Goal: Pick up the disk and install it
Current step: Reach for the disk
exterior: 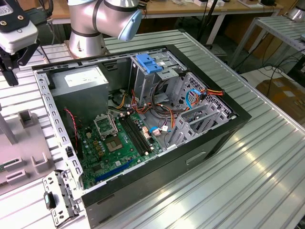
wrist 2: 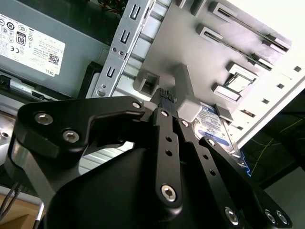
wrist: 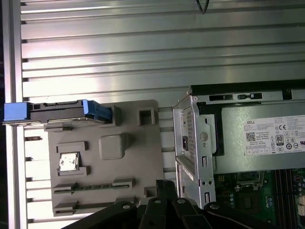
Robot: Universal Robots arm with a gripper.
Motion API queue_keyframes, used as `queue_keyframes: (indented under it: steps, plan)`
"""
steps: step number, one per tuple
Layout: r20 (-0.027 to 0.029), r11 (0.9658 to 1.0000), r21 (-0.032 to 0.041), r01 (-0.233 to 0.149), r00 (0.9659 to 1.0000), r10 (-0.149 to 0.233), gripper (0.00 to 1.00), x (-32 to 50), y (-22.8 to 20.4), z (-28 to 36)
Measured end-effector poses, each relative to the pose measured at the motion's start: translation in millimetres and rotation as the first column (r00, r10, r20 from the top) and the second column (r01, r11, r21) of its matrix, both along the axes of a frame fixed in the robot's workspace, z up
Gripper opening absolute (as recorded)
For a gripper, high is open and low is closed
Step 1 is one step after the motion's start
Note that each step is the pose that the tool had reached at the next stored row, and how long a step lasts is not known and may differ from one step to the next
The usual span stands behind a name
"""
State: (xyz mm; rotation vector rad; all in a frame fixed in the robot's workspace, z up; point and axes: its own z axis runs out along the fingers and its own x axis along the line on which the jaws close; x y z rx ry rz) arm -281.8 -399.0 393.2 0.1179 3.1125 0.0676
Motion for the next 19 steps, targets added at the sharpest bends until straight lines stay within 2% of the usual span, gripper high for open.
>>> queue_keyframes:
  steps: [12, 19]
  plan:
    - [0.0001, 1.0000, 0.0001, 0.000, 1.0000, 0.000, 0.11, -15.2, 0.0, -0.8]
    - [0.0000, 1.0000, 0.0000, 0.000, 1.0000, 0.000, 0.11, -20.4, 0.0, -1.3]
